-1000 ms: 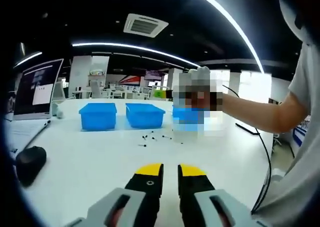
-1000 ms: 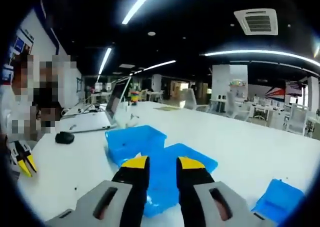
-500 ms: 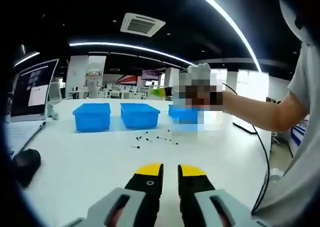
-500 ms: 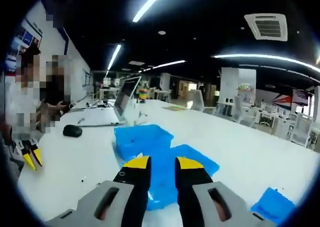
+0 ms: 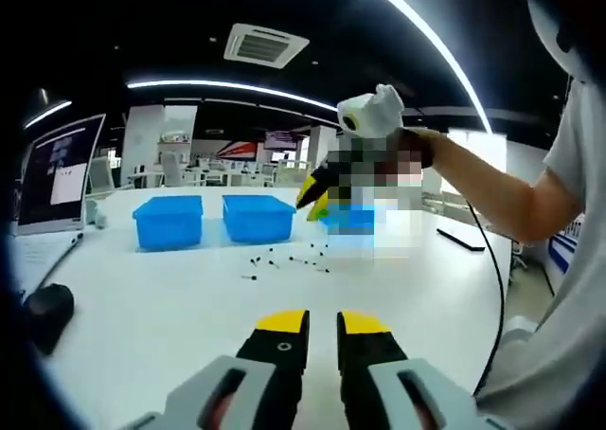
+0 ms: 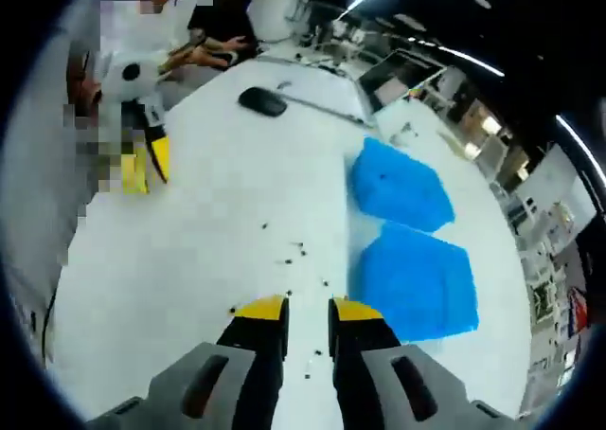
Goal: Pick up the resistors one by one and place each resistor into its matching bin, sorting the parts by color and model until every resistor is separated into the correct bin for its type
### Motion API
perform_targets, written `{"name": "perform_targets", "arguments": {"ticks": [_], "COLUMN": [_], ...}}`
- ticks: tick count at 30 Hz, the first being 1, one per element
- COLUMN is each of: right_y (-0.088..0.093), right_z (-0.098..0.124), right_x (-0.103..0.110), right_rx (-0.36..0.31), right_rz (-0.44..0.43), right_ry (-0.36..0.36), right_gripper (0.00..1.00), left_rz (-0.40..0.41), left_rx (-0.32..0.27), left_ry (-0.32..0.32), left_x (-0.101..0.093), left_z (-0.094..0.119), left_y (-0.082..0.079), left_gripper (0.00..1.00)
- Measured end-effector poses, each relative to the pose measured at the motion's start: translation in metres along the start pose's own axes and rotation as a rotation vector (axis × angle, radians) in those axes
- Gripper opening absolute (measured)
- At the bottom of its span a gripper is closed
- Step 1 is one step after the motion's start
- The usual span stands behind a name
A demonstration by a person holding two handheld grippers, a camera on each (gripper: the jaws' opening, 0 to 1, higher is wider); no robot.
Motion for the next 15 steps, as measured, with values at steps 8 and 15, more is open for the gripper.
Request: {"name": "perform_targets", "arguments": {"ticks": [8, 15], "right_y": [0.010, 0.011], "right_z": [-0.023, -0.034], "right_x": [0.017, 0.020], "right_rx": [0.140, 0.170], "right_rz": [0.006, -0.003], "right_ry": [-0.167, -0.220], "right_gripper": [0.11, 0.11], "left_rz": [0.010, 0.021], "left_rx": [-0.023, -0.030], "left_ry": [-0.027, -0.061], "left_x": [0.003, 0.012], "left_z": [0.003, 0.012], "left_y": [-0.004, -0.004], "left_gripper": [0.15, 0.15]}}
Point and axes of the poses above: the point that each gripper's makers call its tool centre point, and the gripper's own axes: z roughly backward along the fingers, x roughly to its left, y roughly out of its underside, the point moved 4 cm from there along z, roughly backward along the fingers, and after that the axes turned 2 degrees about x, right-handed, at the moved point
